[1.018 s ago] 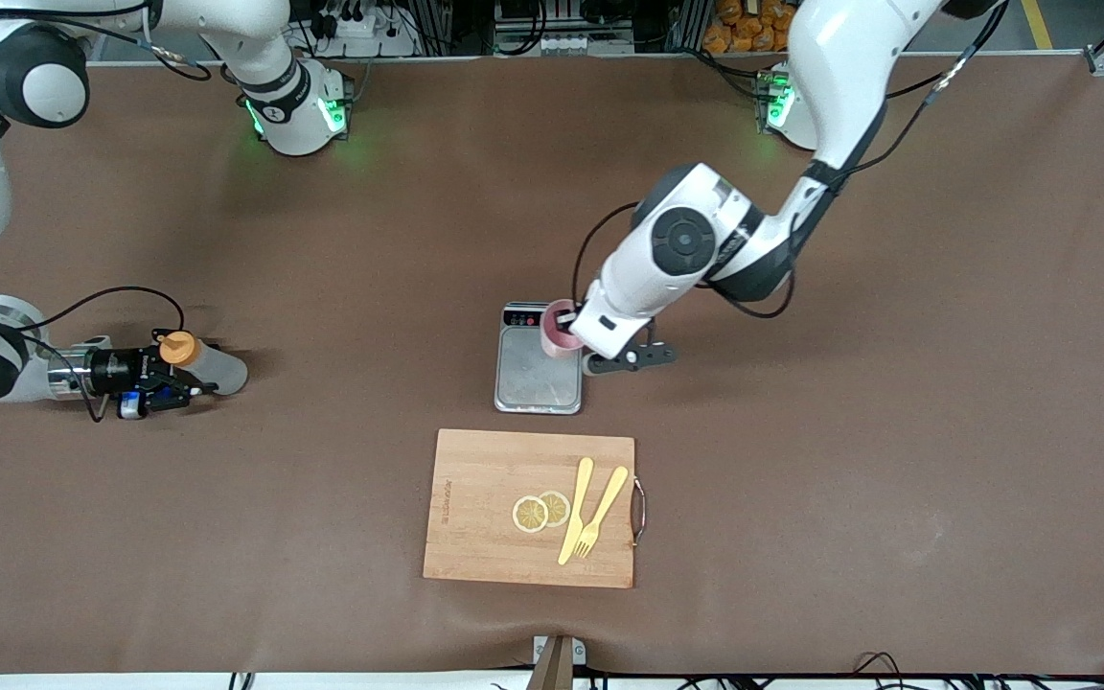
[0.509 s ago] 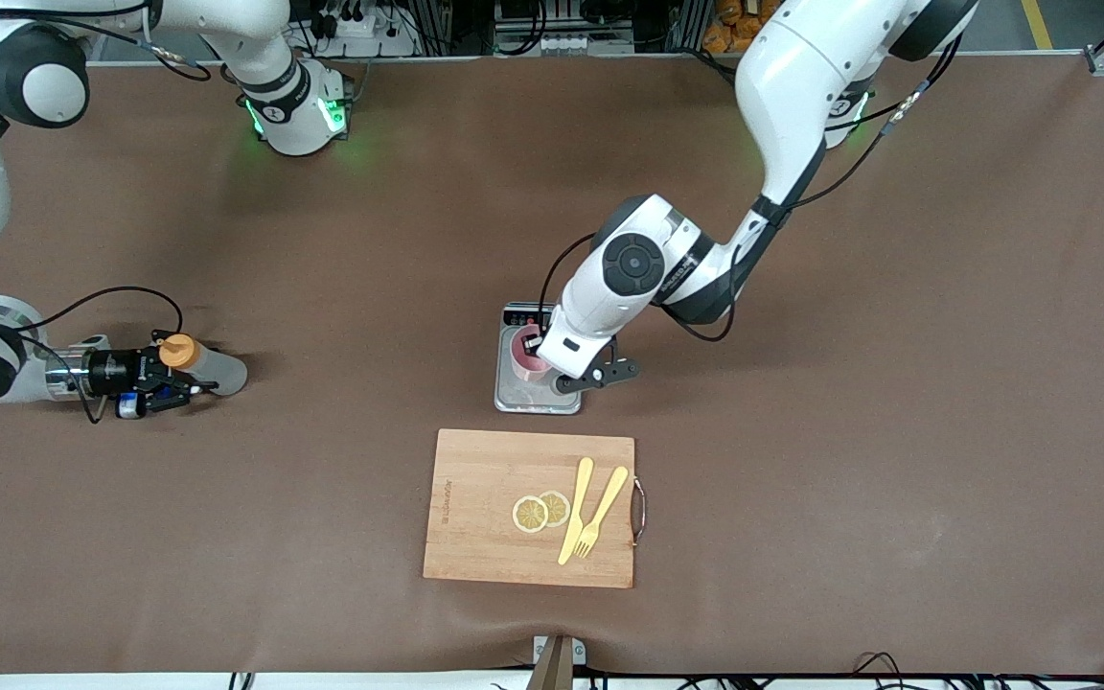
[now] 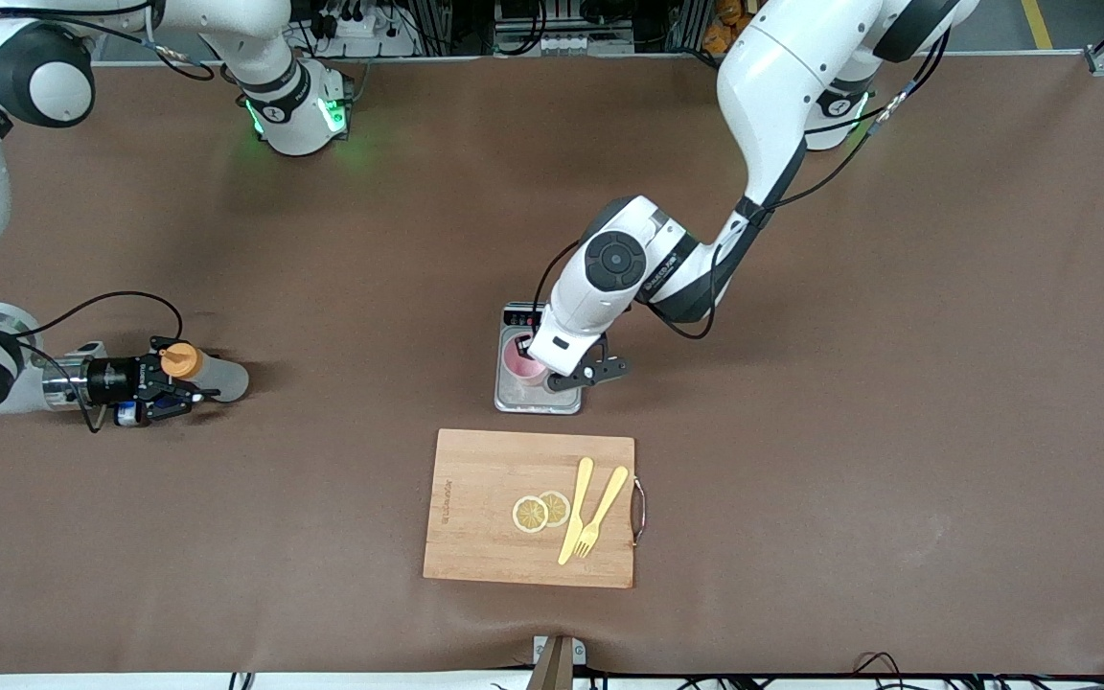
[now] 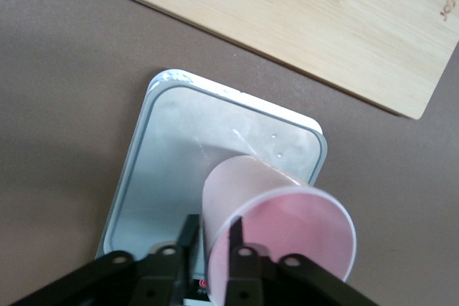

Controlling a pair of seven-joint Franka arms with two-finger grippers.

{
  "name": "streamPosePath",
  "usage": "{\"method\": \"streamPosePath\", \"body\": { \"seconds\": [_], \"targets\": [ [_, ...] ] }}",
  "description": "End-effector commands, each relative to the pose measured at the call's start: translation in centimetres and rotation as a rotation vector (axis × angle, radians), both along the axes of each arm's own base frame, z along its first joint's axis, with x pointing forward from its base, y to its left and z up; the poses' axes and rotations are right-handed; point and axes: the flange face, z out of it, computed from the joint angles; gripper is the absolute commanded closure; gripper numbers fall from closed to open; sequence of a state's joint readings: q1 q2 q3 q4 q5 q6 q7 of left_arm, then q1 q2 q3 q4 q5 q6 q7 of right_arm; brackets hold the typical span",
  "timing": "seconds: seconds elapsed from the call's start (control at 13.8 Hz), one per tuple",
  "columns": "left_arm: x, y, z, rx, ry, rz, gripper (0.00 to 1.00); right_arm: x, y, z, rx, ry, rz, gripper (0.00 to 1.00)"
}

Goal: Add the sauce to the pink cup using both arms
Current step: 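Release the cup on the scale while the right gripper lifts the bottle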

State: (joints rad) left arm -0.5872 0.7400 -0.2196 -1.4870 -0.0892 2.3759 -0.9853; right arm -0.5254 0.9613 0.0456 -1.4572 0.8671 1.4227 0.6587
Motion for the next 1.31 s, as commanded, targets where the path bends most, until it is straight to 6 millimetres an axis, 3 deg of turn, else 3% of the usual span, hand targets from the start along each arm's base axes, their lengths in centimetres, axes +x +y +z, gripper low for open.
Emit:
{"method": "streamPosePath", "body": {
  "seconds": [0.0,0.29,0.58,0.73,1.02,1.24],
  "targets": [
    [0.3,-0.3,0.6,-0.007,-0.008,0.022,0.0,1.1,1.3,3.0,-0.024,-0.006,0.018,0.42],
    [0.5,-0.2,3.1,-0.019,-0.033,0.022,0.0,3.1,3.2,6.0,-0.108,0.023,0.053,0.42],
    [1.7,1.6,8.5,-0.041,-0.08,0.034,0.0,4.4,5.4,8.2,-0.152,0.028,0.069,0.43],
    [1.0,2.2,10.9,0.002,-0.068,-0.04,0.0,5.2,7.0,9.9,-0.212,0.047,0.084,0.43],
    [3.9,8.6,16.4,0.034,-0.082,-0.062,0.0,7.9,14.8,16.7,-0.455,0.072,0.128,0.46],
    [5.7,15.1,18.8,0.074,-0.076,-0.078,0.0,8.8,19.3,19.3,-0.519,0.11,0.128,0.47]
  ]
}}
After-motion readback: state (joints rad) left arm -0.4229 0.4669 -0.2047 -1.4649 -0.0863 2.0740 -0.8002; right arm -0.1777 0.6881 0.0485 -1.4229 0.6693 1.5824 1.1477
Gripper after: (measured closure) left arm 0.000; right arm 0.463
